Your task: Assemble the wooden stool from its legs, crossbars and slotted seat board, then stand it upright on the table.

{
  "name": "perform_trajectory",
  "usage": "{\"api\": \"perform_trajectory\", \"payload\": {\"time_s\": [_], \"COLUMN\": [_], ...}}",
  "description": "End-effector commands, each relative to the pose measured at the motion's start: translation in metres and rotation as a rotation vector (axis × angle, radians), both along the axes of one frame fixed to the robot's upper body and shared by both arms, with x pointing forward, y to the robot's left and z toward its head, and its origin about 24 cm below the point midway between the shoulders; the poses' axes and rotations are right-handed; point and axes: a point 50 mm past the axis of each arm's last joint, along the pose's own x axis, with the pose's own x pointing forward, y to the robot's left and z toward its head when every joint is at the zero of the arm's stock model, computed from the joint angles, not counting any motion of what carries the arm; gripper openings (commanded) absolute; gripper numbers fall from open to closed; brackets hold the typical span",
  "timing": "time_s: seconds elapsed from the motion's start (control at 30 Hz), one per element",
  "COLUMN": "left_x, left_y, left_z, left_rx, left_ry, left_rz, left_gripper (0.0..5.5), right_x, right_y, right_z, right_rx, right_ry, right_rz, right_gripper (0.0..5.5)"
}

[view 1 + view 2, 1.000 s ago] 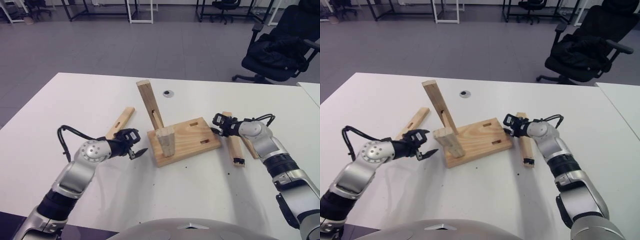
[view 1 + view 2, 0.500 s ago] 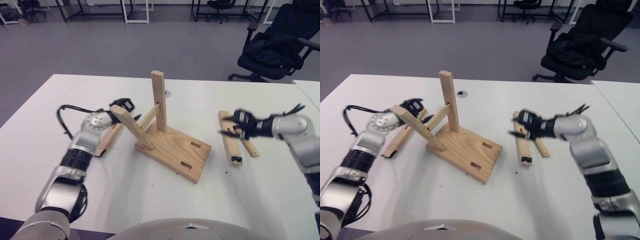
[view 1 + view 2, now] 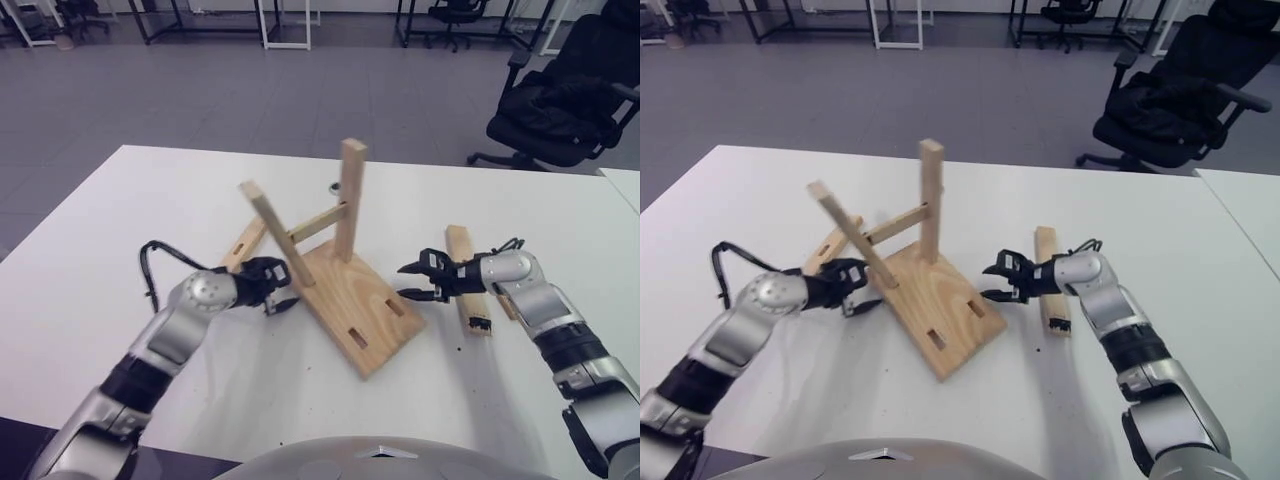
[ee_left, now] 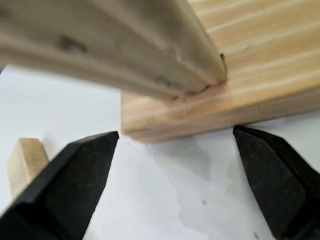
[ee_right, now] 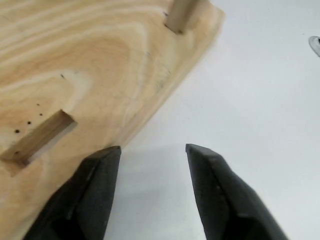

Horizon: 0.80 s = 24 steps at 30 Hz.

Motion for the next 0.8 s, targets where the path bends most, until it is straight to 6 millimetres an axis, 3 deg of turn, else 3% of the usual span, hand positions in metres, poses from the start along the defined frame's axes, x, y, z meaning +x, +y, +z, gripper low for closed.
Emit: {"api": "perform_trajectory", "payload": {"time_s": [0.03, 0.13, 0.2, 0.3, 0.4, 0.5, 0.67, 0.8], "left_x": [0.037, 0.037, 0.028, 0.009, -0.003, -0.011, -0.016, -0.017], "left_y": [-0.014, -0.011, 0.001, 0.014, 0.009, 0.011, 0.01, 0.009], "left_z": [-0.006, -0.007, -0.004, 0.009, 0.03, 0.036, 0.034, 0.033], "left_rx": [-0.03, -0.06, -0.063, -0.087, -0.317, -0.427, -0.421, -0.419], "left_ry": [-0.099, -0.115, -0.119, -0.137, -0.141, -0.136, -0.121, -0.112], "left_rz": [0.135, 0.148, 0.167, 0.192, 0.249, 0.31, 0.317, 0.313], "left_gripper": [4.24, 4.24, 4.24, 4.24, 4.24, 4.24, 4.24, 4.24], "right_x": [-0.022, -0.017, -0.01, -0.004, -0.023, -0.042, -0.059, -0.063], "right_y": [0.009, 0.012, -0.002, -0.045, -0.088, -0.111, -0.114, -0.112], "right_z": [-0.007, 0.002, 0.012, 0.029, 0.019, 0.008, -0.013, -0.031], "right_rx": [0.046, 0.144, 0.13, 0.179, 0.201, 0.247, 0.336, 0.27], "right_ry": [0.01, -0.065, -0.182, -0.282, -0.225, -0.149, 0.027, 0.087], "right_rz": [-0.044, -0.21, -0.373, -0.72, -0.936, -1.065, -1.152, -1.152], "right_gripper": [2.43, 2.43, 2.43, 2.43, 2.43, 2.43, 2.43, 2.43]}}
